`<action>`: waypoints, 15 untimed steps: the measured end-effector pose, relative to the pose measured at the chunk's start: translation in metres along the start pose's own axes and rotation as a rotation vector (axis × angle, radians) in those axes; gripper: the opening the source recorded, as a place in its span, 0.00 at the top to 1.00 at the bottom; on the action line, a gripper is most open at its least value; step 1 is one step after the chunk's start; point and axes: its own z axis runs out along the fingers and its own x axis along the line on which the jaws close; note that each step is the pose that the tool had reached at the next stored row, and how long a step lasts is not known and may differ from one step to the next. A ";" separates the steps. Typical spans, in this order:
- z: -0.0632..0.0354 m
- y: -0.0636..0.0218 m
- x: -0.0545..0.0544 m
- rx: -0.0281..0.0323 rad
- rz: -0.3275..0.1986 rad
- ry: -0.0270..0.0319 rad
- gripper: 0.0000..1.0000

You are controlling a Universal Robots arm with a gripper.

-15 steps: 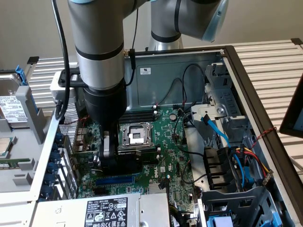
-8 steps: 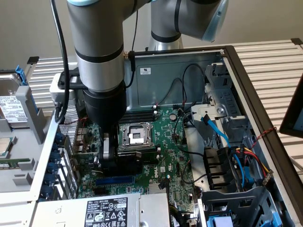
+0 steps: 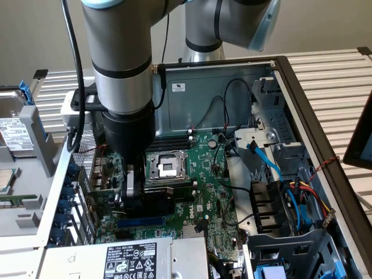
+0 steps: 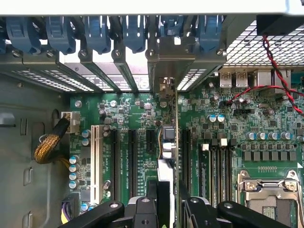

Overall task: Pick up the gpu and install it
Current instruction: 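Insert the gpu into the slot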

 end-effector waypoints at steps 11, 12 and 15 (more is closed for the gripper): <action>0.0000 0.0001 -0.001 -0.0012 0.000 -0.0001 0.73; 0.0001 0.0001 -0.001 -0.0013 0.001 -0.0002 0.73; 0.0004 0.0001 -0.001 -0.0013 0.001 -0.0002 0.73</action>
